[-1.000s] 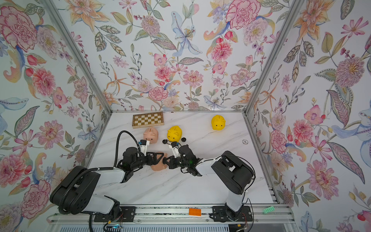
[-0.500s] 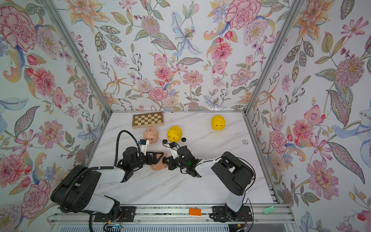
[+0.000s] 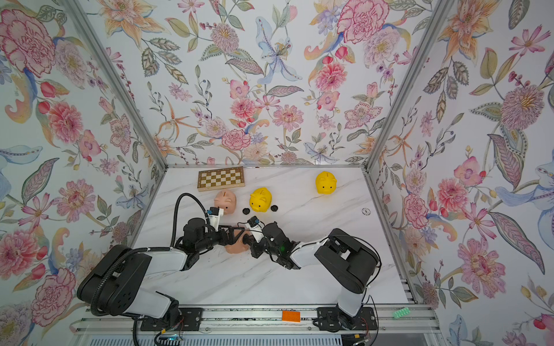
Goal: Open piggy banks
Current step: Open the lid on the piggy bank.
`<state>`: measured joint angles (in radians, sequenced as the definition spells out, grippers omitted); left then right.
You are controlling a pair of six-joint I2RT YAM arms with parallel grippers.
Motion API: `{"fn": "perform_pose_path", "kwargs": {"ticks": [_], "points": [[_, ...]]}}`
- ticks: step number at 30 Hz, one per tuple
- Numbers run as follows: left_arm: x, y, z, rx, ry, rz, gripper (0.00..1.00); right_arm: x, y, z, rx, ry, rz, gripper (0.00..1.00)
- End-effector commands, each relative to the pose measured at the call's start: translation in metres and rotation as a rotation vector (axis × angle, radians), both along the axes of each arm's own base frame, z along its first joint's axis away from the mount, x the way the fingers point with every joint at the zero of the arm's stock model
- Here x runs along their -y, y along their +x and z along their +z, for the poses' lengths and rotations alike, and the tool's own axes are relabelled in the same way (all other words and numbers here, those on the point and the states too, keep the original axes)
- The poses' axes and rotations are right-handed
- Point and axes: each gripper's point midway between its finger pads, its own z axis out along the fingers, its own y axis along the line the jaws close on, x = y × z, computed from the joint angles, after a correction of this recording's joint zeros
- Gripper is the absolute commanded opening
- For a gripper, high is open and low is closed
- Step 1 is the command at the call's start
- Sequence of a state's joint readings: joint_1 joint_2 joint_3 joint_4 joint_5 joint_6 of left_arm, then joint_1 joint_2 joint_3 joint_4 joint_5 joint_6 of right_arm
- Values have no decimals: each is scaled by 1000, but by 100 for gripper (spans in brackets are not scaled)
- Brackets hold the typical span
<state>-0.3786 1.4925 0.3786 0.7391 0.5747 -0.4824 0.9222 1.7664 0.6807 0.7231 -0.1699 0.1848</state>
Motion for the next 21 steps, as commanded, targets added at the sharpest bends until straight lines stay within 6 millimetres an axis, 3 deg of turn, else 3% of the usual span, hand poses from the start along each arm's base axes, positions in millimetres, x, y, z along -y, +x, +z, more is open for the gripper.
{"fn": "perform_pose_path", "kwargs": {"ticks": [1, 21], "points": [[7, -32, -41, -176, 39, -93, 97, -4, -20, -7, 110, -56, 87, 0], [3, -29, -39, -179, 12, -85, 97, -5, -39, -17, 360, -239, 149, 0]]}}
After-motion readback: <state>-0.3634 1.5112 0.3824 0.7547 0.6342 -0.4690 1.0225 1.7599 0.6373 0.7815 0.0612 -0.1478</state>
